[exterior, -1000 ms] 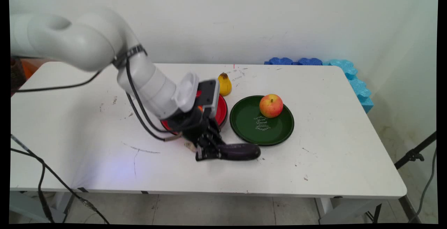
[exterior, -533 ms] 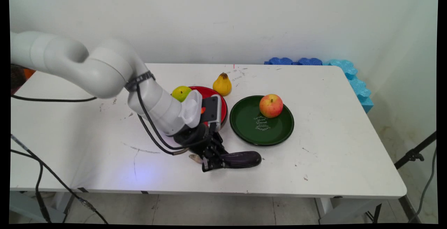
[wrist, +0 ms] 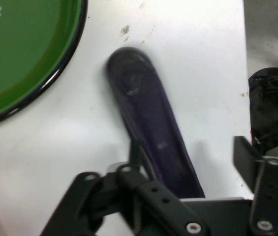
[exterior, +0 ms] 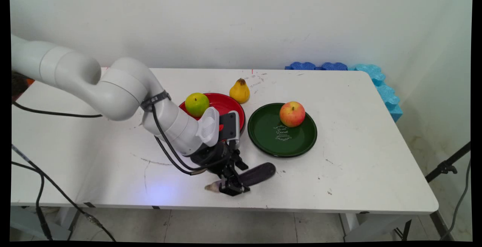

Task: Place the picked object on the table

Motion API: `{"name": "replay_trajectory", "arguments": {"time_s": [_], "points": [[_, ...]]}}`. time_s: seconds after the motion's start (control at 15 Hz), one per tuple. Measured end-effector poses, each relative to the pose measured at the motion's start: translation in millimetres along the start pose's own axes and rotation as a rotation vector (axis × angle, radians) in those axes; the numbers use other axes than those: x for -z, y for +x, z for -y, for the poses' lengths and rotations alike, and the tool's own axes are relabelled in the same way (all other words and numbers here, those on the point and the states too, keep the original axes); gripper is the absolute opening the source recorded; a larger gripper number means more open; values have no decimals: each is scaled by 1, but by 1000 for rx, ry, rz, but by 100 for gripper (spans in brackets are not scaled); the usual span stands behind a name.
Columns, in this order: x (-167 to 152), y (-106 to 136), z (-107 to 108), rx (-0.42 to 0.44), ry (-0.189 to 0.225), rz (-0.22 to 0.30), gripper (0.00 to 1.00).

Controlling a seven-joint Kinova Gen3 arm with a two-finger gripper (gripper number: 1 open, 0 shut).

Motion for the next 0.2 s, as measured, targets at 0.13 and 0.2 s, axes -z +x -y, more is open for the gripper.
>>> {"name": "replay_trajectory", "arguments": {"time_s": [0.13, 0.2], "points": [[1, 2, 0, -7, 0, -8, 100], [4, 5, 1, -15, 2, -11, 100]]}}
